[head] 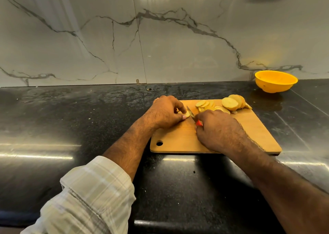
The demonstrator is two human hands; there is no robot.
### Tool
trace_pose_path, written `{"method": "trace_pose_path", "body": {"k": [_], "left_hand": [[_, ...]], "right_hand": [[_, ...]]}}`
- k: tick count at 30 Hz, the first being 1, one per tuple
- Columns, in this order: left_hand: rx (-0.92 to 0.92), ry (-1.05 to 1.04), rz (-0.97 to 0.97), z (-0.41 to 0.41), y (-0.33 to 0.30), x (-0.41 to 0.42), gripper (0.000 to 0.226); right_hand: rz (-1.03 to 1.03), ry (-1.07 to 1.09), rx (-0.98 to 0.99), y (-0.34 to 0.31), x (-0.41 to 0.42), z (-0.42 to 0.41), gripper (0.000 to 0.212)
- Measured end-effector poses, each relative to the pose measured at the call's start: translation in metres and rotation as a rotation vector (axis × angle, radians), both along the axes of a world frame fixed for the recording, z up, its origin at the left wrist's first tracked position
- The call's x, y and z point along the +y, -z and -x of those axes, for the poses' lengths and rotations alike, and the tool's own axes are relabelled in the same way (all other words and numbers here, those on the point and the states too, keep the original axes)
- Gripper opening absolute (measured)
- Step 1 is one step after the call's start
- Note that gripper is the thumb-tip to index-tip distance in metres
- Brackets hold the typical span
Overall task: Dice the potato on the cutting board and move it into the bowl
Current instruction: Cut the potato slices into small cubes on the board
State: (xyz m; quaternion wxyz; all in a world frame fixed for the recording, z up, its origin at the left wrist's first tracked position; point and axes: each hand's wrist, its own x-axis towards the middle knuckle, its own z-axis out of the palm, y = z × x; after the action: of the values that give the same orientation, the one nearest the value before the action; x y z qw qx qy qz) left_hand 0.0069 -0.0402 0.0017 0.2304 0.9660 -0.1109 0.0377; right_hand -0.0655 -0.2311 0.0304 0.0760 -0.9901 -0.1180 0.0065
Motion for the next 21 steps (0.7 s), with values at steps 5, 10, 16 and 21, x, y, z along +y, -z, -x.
{"method": "trace_pose_path", "body": {"k": [5,10,16,21], "left_hand": [[-0.003,0.019,-0.022,-0.001,-0.002,-0.002,0.017],[-0.018,0.061,-0.035,-0.004,-0.004,-0.004,0.017],[0.002,0.045,-0.064,-0.009,0.002,0.001,0.02],[0.0,0.029,-0.057,-0.01,0.003,0.003,0.02]], "right_hand": [[0.062,-0.003,0.05,-0.002,0.008,-0.001,0.045],[0.115,-0.051,0.005,-0.004,0.014,-0.005,0.038],[0.034,-0.009,-0.002,-0.001,0.016,-0.008,0.038],[0.011,-0.006,0.009,-0.002,0.012,-0.002,0.041]]}}
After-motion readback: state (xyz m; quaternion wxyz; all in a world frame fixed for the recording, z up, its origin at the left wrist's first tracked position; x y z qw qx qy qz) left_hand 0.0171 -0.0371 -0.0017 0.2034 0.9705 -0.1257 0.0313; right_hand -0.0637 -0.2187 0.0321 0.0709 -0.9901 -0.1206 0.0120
